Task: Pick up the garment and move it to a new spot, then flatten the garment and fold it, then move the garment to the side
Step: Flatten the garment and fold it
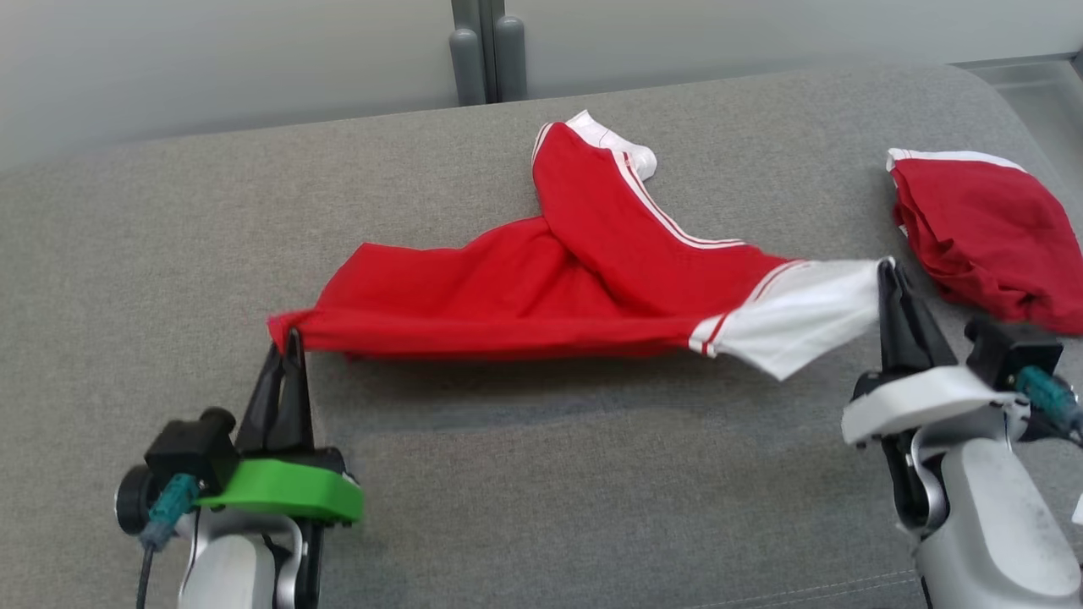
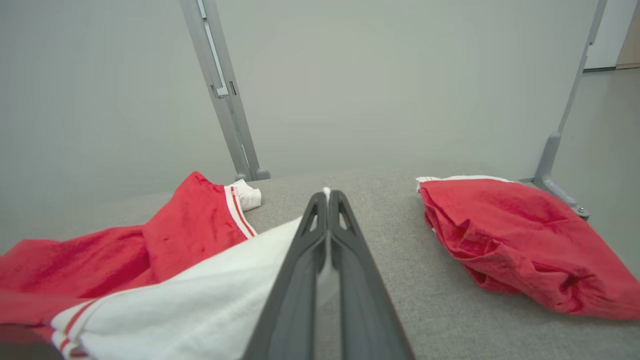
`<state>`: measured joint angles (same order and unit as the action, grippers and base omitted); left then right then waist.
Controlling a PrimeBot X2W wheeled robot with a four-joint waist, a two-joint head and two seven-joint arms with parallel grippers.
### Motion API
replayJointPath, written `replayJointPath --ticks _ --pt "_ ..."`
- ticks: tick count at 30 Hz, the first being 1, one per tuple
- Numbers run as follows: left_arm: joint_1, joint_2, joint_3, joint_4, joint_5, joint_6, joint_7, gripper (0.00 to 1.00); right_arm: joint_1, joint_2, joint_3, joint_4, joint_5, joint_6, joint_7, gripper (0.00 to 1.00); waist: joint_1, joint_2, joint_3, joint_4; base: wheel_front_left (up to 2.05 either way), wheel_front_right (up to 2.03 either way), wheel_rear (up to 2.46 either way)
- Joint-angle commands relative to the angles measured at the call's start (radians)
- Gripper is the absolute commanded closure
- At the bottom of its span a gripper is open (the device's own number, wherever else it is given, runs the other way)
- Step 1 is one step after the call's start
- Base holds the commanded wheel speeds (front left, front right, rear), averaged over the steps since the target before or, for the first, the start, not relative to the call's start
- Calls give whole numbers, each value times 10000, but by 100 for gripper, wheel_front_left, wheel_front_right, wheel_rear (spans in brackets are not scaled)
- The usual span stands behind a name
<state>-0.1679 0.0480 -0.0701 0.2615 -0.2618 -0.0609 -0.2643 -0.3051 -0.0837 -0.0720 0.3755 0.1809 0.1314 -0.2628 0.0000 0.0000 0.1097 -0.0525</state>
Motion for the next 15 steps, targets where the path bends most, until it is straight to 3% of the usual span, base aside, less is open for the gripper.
replayJointPath --ticks 1,9,15 --pt "-405 48 96 -185 213 -126 4 100 -340 -115 43 -197 103 -16 -26 100 0 0 36 13 0 0 0" --pt "-2706 693 403 -763 944 -573 4 100 -2294 -927 250 -1249 329 -16 -27 100 0 0 224 168 0 0 0" --pt "-5160 1765 -227 117 1189 -676 106 100 -4157 -1776 769 -1297 544 -16 -26 100 0 0 1383 310 0 0 0"
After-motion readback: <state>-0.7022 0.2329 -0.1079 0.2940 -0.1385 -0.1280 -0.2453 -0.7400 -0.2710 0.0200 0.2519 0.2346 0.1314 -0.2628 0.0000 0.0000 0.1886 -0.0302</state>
